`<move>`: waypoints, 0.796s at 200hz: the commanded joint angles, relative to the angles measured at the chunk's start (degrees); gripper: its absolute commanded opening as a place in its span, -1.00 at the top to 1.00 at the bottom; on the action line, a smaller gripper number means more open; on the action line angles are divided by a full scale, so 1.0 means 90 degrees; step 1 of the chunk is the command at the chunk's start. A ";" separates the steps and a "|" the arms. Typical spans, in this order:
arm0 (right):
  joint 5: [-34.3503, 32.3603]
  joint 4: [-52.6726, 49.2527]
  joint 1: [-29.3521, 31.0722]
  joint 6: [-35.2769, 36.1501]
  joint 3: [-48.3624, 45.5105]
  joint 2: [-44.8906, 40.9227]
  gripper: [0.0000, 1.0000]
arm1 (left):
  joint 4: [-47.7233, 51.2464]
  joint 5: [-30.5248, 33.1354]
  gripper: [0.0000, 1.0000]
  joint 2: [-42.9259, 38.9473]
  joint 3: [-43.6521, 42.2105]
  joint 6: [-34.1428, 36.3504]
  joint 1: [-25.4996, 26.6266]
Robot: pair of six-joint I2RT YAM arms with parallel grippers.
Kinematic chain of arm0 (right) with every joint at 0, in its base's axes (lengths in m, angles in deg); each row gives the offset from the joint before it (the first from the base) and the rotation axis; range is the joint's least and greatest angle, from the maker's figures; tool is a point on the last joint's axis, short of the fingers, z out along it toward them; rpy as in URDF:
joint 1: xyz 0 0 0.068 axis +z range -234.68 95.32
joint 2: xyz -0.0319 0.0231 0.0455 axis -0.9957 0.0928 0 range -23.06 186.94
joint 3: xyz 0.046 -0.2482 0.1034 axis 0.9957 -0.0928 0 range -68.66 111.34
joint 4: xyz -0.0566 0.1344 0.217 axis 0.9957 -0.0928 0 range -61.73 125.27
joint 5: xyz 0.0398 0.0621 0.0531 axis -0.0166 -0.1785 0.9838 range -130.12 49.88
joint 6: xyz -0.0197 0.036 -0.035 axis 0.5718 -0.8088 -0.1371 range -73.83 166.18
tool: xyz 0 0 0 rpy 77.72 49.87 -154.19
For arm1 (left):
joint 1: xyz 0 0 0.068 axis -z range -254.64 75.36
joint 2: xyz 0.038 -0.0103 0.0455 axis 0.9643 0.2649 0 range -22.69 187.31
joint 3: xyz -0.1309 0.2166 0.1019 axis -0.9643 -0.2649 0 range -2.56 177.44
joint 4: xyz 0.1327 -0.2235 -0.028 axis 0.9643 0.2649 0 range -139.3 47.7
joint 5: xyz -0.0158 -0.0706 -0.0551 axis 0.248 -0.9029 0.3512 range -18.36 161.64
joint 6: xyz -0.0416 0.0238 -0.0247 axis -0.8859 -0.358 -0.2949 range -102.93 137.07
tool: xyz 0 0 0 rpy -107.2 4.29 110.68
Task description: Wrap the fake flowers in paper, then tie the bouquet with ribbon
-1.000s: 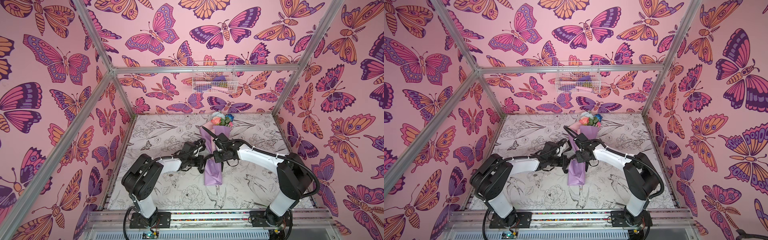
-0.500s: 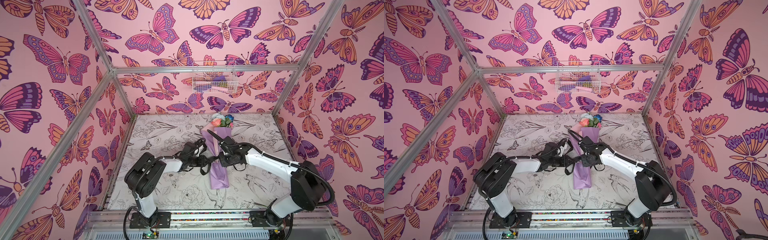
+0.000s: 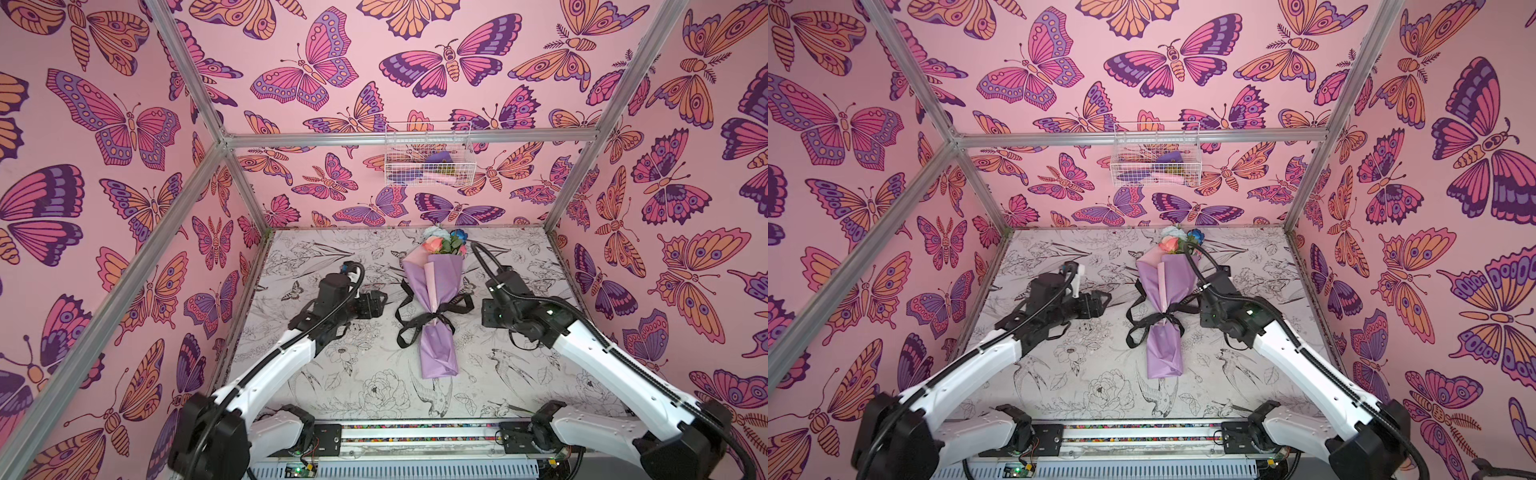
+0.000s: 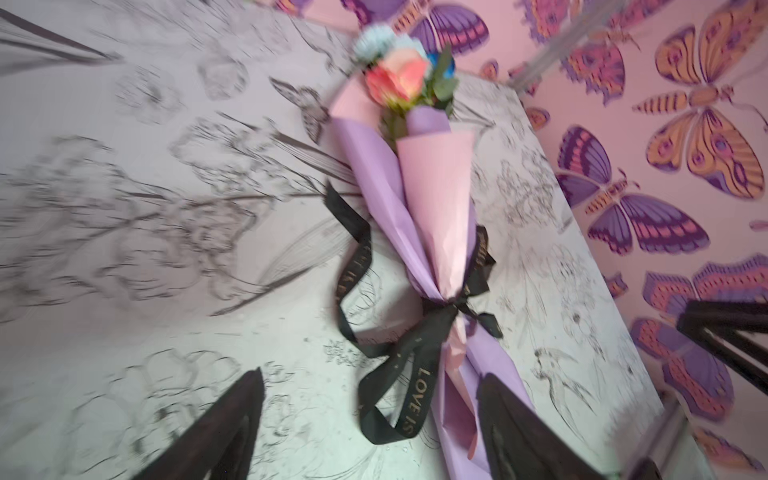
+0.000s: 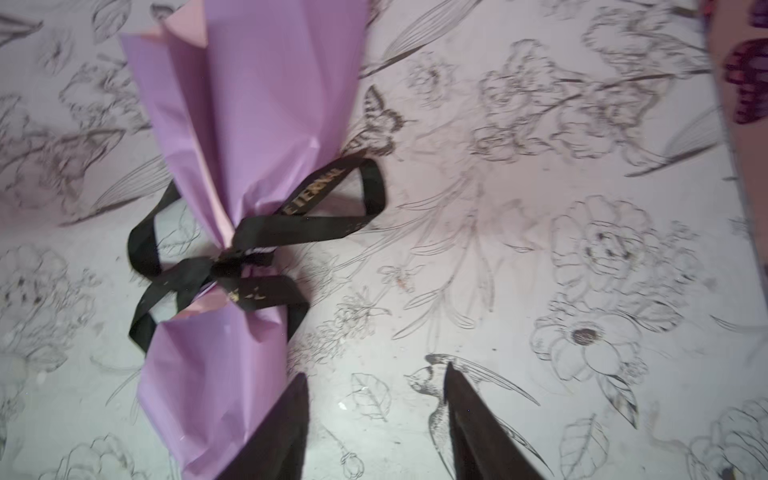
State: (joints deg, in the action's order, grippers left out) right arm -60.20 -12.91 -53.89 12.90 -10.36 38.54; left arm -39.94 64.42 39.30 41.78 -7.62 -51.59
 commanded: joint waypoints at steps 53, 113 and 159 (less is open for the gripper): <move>-0.1878 0.0565 -0.1683 0.0138 -0.0719 -0.0794 -0.99 | -0.0012 0.3430 -0.99 -0.1580 -0.0955 0.1004 -0.1366; -0.2916 0.4367 -0.1741 0.2076 -0.2532 -0.0965 -0.99 | -0.2677 0.2456 -0.99 -0.1087 -0.2467 0.2133 -0.2331; -0.2786 0.5948 -0.2105 0.2587 -0.3474 -0.0891 -0.99 | -0.4257 0.1313 -0.99 -0.0406 -0.3176 0.2603 -0.2492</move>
State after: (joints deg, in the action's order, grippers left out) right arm -84.20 28.49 -70.76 31.91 -39.63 30.72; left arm -66.51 83.06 32.83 15.88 11.79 -73.54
